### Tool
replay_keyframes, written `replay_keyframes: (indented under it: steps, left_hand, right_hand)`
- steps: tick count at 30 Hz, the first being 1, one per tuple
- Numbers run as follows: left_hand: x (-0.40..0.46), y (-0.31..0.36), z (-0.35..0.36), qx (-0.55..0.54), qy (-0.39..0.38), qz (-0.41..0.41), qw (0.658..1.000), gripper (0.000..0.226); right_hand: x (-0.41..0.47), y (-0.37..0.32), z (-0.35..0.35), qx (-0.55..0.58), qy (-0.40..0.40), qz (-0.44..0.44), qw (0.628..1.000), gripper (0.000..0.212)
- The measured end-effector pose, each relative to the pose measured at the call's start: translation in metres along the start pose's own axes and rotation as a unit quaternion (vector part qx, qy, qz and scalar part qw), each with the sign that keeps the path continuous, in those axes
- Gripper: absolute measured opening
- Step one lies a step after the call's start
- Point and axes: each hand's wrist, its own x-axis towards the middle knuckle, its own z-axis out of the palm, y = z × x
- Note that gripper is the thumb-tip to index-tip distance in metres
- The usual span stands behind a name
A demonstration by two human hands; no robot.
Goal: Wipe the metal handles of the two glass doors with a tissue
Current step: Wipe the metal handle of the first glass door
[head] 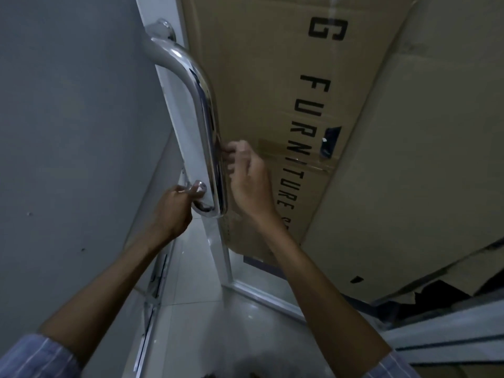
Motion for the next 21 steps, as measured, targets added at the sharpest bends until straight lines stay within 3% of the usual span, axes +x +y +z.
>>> replay_keyframes:
  steps: [3,6,10,12,14,16,21]
  left_hand:
    - [-0.007,0.005,-0.005,-0.075,0.011,-0.078,0.994,0.045]
    - [-0.011,0.010,-0.010,-0.152,0.051,-0.159,0.974,0.027]
    - [-0.005,0.002,-0.014,-0.153,0.077,-0.223,0.960,0.024]
    - [0.000,0.002,-0.018,-0.145,0.094,-0.218,0.960,0.023]
    - [0.006,0.006,-0.021,-0.151,0.092,-0.203,0.963,0.018]
    - [0.011,0.010,-0.019,-0.168,0.060,-0.187,0.966,0.019]
    - [0.023,0.019,-0.007,-0.148,0.009,-0.203,0.968,0.019]
  right_hand:
    - [-0.005,0.027,-0.010,0.002,-0.017,0.061,0.998,0.038]
    - [-0.017,0.060,-0.003,-0.002,-0.114,0.100,0.988,0.032]
    - [-0.025,0.080,0.009,0.017,-0.146,0.156,0.977,0.028]
    - [-0.019,0.081,0.014,0.101,-0.172,0.254,0.946,0.025]
    - [-0.011,0.087,0.019,0.241,-0.194,0.366,0.878,0.018]
    - [-0.004,0.102,0.023,0.323,-0.185,0.422,0.827,0.014]
    - [0.009,0.123,0.035,0.296,-0.216,0.460,0.809,0.029]
